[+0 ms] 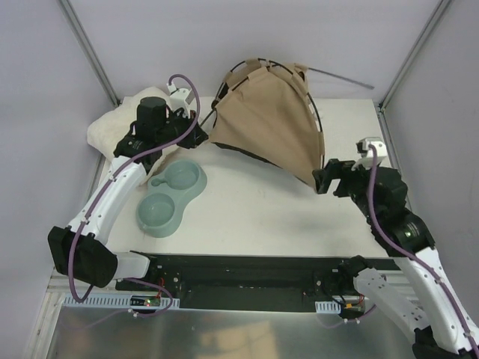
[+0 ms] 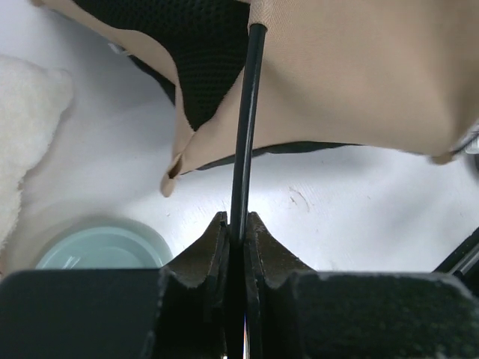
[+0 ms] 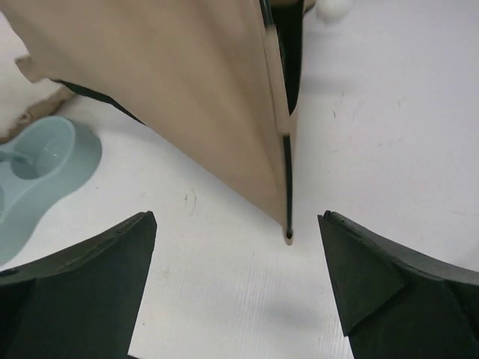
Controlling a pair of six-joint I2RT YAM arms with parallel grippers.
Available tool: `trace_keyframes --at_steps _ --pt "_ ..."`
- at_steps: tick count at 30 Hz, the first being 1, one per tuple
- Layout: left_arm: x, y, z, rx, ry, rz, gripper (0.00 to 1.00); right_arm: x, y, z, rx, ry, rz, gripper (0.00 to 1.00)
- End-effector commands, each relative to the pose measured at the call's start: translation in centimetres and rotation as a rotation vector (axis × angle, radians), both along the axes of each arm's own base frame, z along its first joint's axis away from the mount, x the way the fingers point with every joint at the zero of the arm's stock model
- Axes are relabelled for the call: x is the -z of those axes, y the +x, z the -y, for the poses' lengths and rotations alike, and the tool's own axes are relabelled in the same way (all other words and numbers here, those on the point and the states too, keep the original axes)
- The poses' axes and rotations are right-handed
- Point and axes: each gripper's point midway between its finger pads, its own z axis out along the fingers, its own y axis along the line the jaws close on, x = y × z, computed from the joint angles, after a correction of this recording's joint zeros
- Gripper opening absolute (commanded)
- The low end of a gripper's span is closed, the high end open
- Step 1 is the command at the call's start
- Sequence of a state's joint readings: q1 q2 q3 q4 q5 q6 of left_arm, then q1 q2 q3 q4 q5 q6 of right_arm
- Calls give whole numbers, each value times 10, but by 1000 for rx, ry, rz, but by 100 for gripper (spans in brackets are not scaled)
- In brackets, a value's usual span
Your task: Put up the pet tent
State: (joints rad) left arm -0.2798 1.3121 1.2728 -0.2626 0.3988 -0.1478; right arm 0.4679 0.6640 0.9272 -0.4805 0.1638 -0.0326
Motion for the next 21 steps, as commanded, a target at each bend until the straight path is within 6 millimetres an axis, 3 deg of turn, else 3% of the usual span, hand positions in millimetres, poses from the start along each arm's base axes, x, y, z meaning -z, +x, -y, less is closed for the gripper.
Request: trace_keyframes --at_steps 1,7,11,17,21 --pt "-37 -10 -4 -9 -48 64 0 -40 -24 8 -5 68 58 99" --pt "-51 -16 -6 -27 -68 79 0 -53 -45 2 -58 138 31 99" --pt "-67 -28 -7 -37 -112 83 0 -73 -47 -5 -36 254 -3 99" --pt "-81 -47 -14 -103 -165 77 0 -93 -51 -49 -122 593 -118 88" --pt "-81 -58 -6 -125 -176 68 0 -102 -48 -77 -183 792 -204 80"
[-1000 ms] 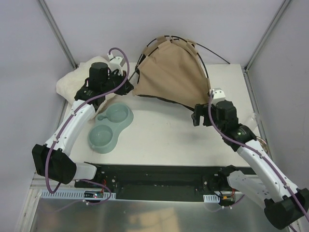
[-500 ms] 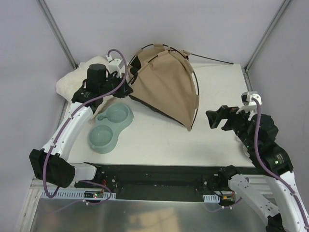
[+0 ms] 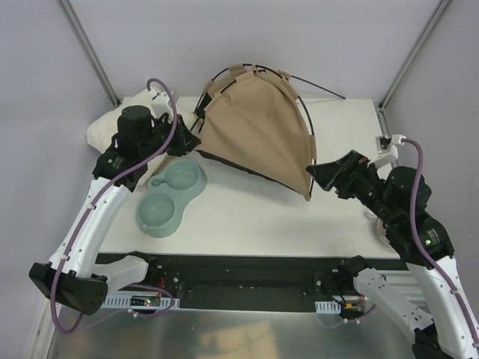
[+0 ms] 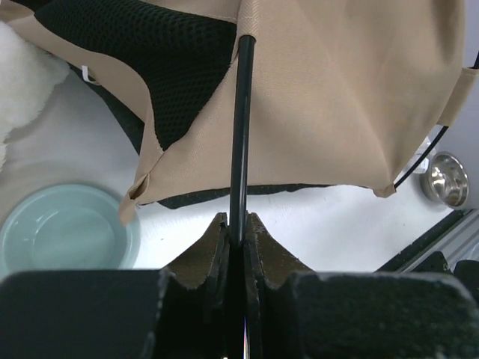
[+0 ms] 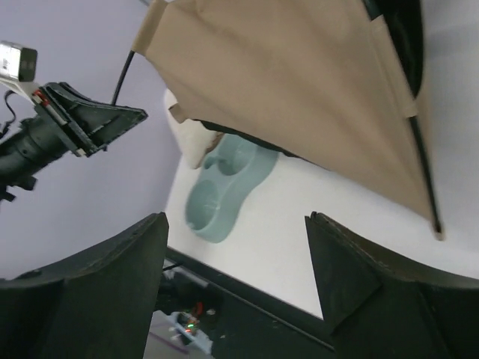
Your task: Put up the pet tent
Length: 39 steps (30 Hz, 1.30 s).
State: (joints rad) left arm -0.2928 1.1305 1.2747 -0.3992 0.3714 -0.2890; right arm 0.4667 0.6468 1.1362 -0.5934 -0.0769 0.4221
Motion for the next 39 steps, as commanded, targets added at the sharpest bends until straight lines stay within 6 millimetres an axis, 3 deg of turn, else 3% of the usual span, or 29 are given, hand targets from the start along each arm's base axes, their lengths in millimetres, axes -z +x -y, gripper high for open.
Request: trace_keyframes --at_steps 1,4,7,13,19,28,32,36,39 --pt "-40 -9 10 -60 -61 106 0 -25 1 -39 -93 318 -103 79" --pt "-26 -14 29 -72 -28 84 0 -25 7 -47 -84 368 -143 77" --pt "-16 -10 33 -149 -24 56 0 -24 13 -57 -59 407 -182 75" --pt "-15 -12 54 -187 -12 81 0 -24 14 -109 -129 458 -238 71" --pt "-7 -22 77 -122 18 79 0 -29 30 -144 -67 426 -197 67" --pt "-7 -34 69 -87 40 133 0 -53 69 -188 27 483 -25 61" --pt "-7 -40 66 -62 49 158 0 -50 83 -219 17 437 -19 60" --pt "-11 -46 64 -29 59 192 0 -28 95 -235 44 402 -76 56" --pt "-12 -48 60 -30 63 204 0 -24 99 -240 56 402 -91 43"
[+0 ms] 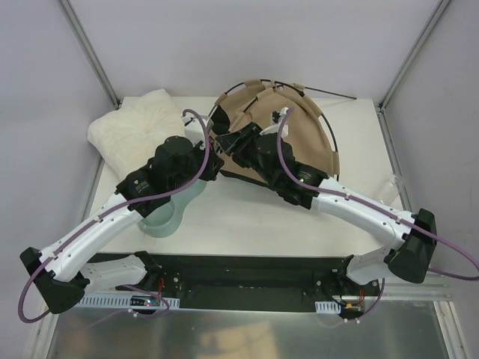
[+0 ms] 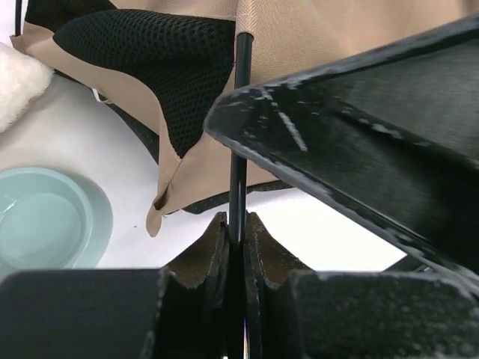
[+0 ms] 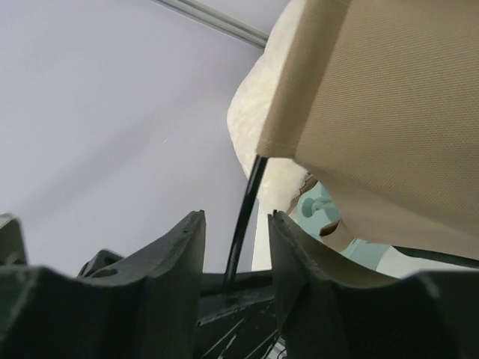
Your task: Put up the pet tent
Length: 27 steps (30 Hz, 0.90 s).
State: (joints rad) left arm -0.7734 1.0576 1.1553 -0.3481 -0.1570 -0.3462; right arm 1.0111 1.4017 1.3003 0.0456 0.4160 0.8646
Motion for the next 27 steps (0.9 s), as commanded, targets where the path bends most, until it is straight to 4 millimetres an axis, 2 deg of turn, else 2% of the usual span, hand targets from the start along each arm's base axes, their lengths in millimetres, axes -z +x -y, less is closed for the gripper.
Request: trace_keyframes --at_steps 1,4,9,10,15,18,22,26,27 --pt "-37 0 -3 9 -67 133 0 -29 8 -4 42 73 31 41" --pt "-36 -4 -5 17 -69 137 0 -26 10 -11 33 77 18 30" --pt "-33 -10 -5 42 -71 137 0 -28 10 -12 30 111 23 1" --pt "-32 -11 -4 49 -69 134 0 -30 9 -11 31 123 24 0" --pt "-47 -27 -5 124 -97 174 53 -50 3 9 30 163 40 0" --pt "-66 -40 -7 168 -132 209 73 -66 -4 28 35 165 55 0" --pt "-100 -60 -14 224 -179 281 85 -79 -14 49 20 180 59 0" --pt "-127 -63 -35 165 -189 368 98 -89 -28 63 -51 206 40 0" --pt "-131 -62 -41 142 -188 383 99 -91 -33 63 -86 208 34 0"
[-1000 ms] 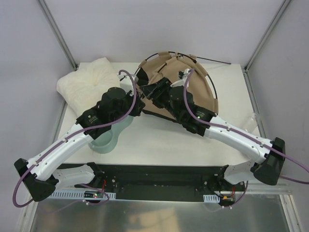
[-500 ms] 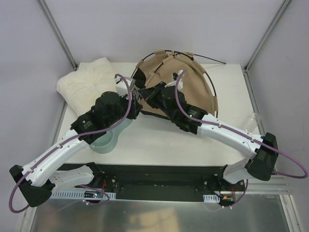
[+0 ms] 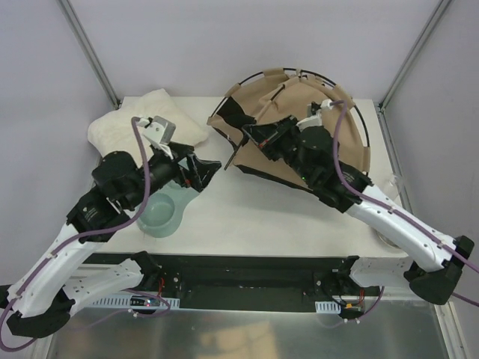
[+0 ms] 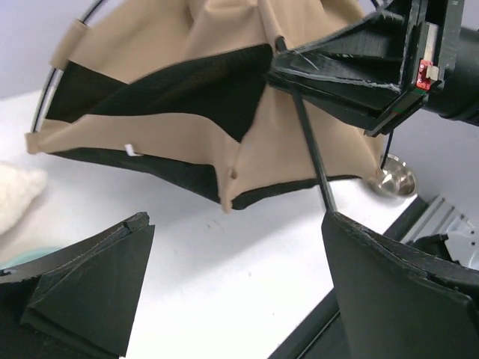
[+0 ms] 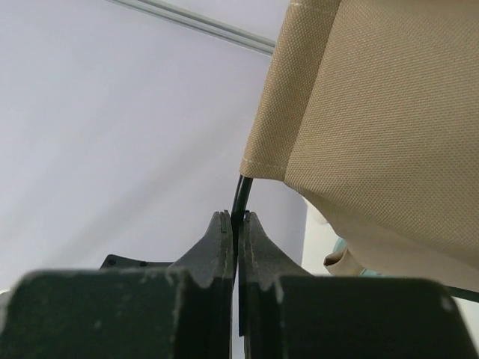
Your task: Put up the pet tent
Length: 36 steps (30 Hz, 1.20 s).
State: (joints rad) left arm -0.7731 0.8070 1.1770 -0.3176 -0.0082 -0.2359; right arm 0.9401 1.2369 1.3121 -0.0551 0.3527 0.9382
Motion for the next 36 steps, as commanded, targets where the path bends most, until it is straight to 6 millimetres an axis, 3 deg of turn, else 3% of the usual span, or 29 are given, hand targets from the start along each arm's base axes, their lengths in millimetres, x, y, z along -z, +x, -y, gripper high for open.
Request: trace_keyframes --at_steps 1,5,9,13,19,23,26,29,36 --pt "-43 -5 -23 -62 -45 128 99 -40 -26 15 -128 83 37 0" --pt "-50 3 -39 -154 -40 155 99 -47 -50 21 -268 112 -31 0" --pt "-52 12 -45 -216 -31 153 99 -61 -71 38 -315 160 -70 0" --pt "-55 22 -48 -266 -9 141 99 -95 -94 58 -342 244 -47 0" --pt "-61 32 -44 -285 11 139 97 -144 -126 63 -473 420 -59 0" --pt "-63 36 -40 -288 14 128 96 -176 -139 72 -503 491 -26 0" --pt "-66 35 -36 -270 5 127 96 -189 -141 84 -469 500 10 0" --pt "-66 34 -33 -253 -2 118 95 -185 -137 85 -441 492 20 0" --pt "-56 22 -14 -131 -3 98 95 -140 -112 79 -348 432 23 0"
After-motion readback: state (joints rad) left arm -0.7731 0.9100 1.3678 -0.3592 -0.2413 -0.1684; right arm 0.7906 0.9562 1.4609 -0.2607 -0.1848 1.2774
